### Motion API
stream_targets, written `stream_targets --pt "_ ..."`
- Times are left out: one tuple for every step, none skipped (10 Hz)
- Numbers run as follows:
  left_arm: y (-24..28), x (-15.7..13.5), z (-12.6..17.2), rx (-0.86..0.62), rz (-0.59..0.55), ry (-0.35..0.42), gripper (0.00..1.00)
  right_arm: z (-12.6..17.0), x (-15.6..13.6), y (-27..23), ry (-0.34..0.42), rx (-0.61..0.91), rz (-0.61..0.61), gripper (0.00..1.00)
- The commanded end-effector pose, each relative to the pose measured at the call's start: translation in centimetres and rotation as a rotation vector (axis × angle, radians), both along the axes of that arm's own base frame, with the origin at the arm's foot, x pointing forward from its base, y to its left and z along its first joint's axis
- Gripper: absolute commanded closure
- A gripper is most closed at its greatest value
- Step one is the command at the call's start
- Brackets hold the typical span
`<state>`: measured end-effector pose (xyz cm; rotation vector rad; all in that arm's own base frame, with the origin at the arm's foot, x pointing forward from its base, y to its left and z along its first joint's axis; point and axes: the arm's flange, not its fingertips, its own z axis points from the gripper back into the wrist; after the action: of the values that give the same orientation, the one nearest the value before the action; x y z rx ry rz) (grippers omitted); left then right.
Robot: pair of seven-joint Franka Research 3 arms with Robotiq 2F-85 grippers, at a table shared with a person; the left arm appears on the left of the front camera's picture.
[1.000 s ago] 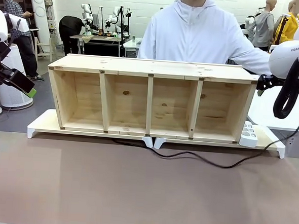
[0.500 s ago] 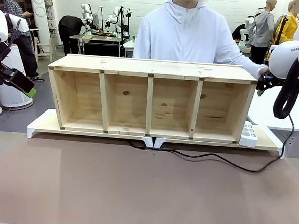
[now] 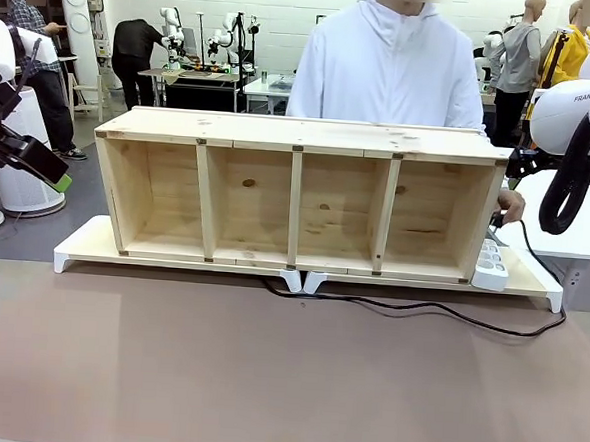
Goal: Perform cable management.
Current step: Release the Power Cable when the human grasps it.
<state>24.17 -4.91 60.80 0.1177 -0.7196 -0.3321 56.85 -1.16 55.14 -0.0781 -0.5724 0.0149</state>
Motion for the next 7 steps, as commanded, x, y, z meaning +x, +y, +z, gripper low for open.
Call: stream_targets --pt "-0.07 0.2 0.04 0.005 0.004 -0.009 0.0 -0.03 -0.01 0.02 0.002 0.0 0.0 0.09" --pt "-0.07 0.2 0.04 0.005 0.004 -0.009 0.0 -0.03 -0.01 0.02 0.002 0.0 0.0 0.09" --pt "-0.07 0.2 0.04 0.005 0.004 -0.009 0.0 -0.03 -0.01 0.02 0.002 0.0 0.0 0.09" --pt "-0.07 0.2 0.04 0.005 0.004 -0.009 0.0 -0.03 -0.01 0.02 0.002 0.0 0.0 0.09" --pt "-0.07 0.2 0.04 0.005 0.004 -0.009 0.0 -0.03 -0.01 0.02 0.002 0.0 0.0 0.09" --pt "-0.07 0.2 0.04 0.005 0.004 -0.009 0.0 -0.03 -0.01 0.02 0.002 0.0 0.0 0.09" --pt "-0.07 0.2 0.04 0.005 0.004 -0.009 0.0 -0.03 -0.01 0.02 0.002 0.0 0.0 0.09"
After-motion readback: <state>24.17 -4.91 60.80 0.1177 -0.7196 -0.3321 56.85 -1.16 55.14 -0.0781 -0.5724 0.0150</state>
